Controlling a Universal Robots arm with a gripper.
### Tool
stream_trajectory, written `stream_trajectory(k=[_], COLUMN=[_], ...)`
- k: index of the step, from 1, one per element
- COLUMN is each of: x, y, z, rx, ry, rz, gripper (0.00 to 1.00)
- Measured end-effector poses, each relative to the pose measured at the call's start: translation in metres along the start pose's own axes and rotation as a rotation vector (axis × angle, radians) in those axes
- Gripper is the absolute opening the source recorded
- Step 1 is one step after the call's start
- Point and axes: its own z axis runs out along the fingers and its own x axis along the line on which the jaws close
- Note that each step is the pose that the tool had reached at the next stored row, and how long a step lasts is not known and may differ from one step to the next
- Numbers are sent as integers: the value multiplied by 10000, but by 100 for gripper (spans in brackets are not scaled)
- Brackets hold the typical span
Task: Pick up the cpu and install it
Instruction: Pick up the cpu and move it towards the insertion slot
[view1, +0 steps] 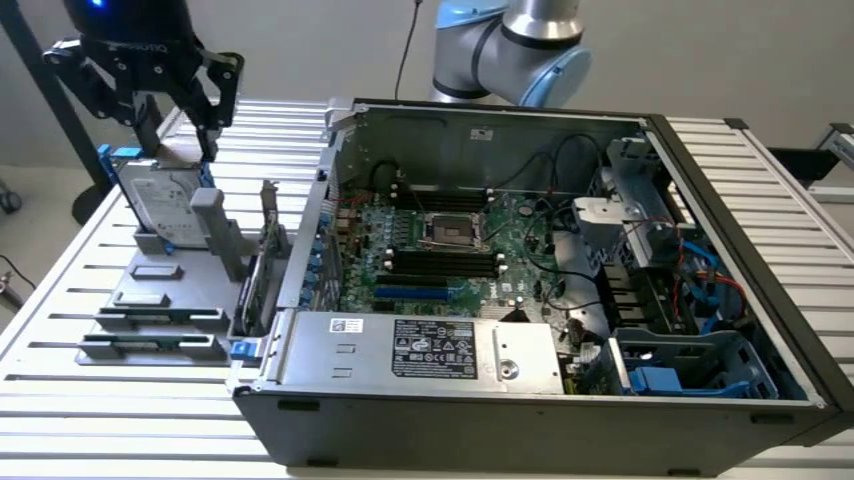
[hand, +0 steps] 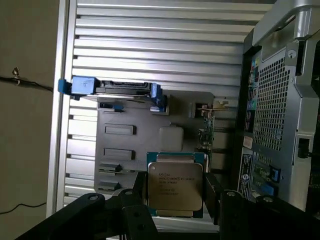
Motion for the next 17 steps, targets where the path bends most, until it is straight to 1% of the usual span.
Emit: stream_trajectory(k=[17], x=[-767], y=[-43], z=[-122], rx=[-241], ry=[-7], rz=[-20], gripper=[55])
